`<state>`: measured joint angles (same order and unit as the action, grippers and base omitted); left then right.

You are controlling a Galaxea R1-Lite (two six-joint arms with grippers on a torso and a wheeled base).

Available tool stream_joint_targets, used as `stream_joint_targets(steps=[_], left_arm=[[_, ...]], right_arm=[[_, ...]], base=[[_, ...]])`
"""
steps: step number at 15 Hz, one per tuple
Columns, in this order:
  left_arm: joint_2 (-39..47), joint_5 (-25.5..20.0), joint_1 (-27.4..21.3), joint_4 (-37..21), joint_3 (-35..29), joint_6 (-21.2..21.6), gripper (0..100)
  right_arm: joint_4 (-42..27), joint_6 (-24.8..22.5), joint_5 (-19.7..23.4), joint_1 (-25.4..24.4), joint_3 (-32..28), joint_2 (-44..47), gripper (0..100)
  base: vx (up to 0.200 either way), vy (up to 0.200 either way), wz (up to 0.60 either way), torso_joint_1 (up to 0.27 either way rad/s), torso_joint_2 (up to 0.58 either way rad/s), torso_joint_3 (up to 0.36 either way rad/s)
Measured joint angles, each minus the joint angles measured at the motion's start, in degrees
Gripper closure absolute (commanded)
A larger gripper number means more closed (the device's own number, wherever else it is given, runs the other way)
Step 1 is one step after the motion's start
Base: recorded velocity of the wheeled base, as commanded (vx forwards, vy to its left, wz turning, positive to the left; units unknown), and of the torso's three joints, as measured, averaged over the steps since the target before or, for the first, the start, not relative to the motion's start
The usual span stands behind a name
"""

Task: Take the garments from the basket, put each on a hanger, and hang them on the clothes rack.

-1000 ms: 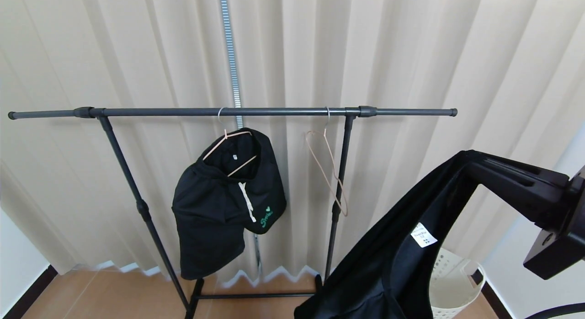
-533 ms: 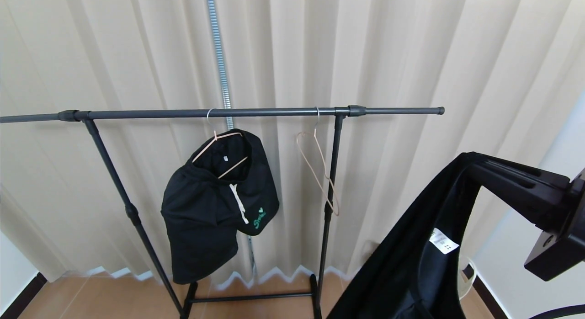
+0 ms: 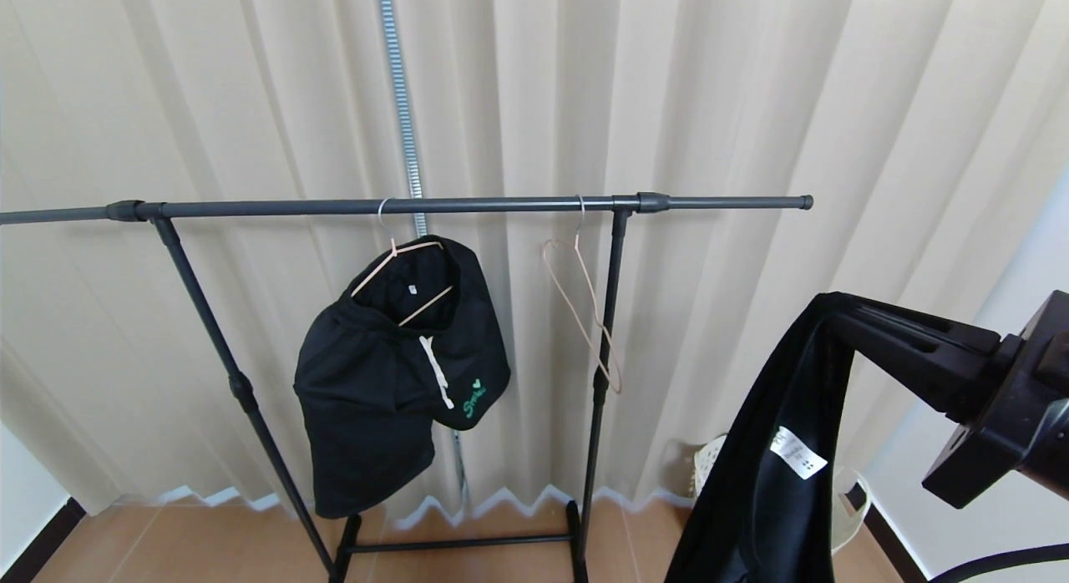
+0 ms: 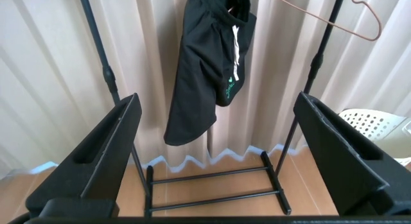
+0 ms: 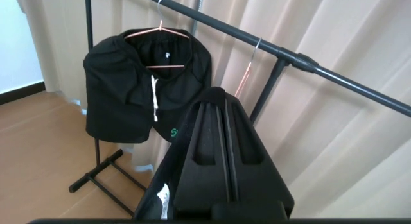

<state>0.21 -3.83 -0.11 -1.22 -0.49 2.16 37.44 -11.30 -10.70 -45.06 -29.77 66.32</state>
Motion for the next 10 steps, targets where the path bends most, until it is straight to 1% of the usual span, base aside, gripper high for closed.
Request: stream_joint_targets(steps=[7,10], left_arm=[[0.00,-0.16,-0.05,0.00,0.05,0.93,0],[0.00,0.24,0.00,0.10,0.05,0.00,0]], right_arm=[[0.06,-0.02,0.09,0.35,-0.66,0.57,100],[0.17,0.06,0.06,0.35,-0.71,1.34,100]], base=[[0.000,0.000,0.00,0.000,0.00,0.000],[0.000,0.000,0.00,0.000,0.00,0.000]])
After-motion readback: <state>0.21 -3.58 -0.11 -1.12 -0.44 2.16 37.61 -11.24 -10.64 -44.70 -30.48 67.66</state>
